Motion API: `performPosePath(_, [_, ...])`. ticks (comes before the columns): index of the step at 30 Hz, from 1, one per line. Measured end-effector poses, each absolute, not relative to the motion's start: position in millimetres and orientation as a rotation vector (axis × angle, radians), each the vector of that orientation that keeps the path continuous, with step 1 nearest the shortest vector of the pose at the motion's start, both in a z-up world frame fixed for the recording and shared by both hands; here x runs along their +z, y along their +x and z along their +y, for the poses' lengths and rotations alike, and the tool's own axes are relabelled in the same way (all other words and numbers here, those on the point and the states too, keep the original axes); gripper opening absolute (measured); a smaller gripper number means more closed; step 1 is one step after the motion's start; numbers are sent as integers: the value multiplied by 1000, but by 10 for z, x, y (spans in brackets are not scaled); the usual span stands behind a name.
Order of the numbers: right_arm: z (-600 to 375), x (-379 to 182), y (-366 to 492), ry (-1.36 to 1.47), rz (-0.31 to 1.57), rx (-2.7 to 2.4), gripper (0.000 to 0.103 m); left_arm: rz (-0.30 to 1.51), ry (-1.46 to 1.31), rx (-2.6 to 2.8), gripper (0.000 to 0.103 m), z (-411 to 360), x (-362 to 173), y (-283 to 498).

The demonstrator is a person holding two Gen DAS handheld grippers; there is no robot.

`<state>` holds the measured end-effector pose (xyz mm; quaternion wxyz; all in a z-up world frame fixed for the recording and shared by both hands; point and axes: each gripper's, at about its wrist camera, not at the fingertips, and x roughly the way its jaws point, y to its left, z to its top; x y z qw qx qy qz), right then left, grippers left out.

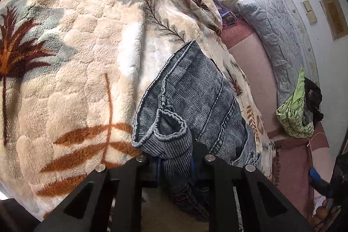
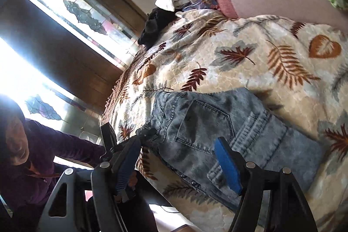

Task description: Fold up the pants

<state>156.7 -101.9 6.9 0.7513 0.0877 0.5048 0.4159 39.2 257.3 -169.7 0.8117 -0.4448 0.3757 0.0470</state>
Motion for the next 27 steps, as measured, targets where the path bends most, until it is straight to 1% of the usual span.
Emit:
performPosePath(3, [-407,35,1847,90,1162,967,74,801,-956,97,20,2589,-1709,380])
performPosePath(6, [271,-196,2042,-108,1208,961,74,801,-947,94,20,2593,-1711,374])
performPosePath(9, [805,-583,2208,-235,1257,943,74,804,-940,89,20,2598,-1716,376])
performPosePath(13, [1290,-1074,2299,-413,1249,906,74,804,-945,84,21,2608,-1721,387])
performPosePath(14, [1383,-1218,2341,-466,1259,868,72,804,-950,83,22,2613,-1724,397])
performPosePath(16, [1466,-1483,2403,-548,1259,798,73,804,-969,78,22,2639,-1743,404])
performPosePath(17, [1455,-1554,2429,-543,1257,791,81,804,-977,77,22,2648,-1753,405])
performPosePath(19, [1374,-1599,2474,-525,1244,758,93,802,-975,78,22,2642,-1746,402])
performPosePath(21, [1256,-1530,2507,-412,1303,785,88,798,-970,81,22,2628,-1736,391])
performPosePath(22, [1206,-1430,2493,-375,1289,817,86,796,-973,84,22,2623,-1736,388])
performPosePath(23, [1156,-1319,2478,-361,1259,826,86,795,-974,85,22,2617,-1733,388])
performPosePath(25, [1070,-1202,2494,-371,1205,780,86,794,-975,88,23,2610,-1729,385])
performPosePath(27, [1076,-1376,2549,-440,1227,706,85,794,-976,87,24,2607,-1727,382])
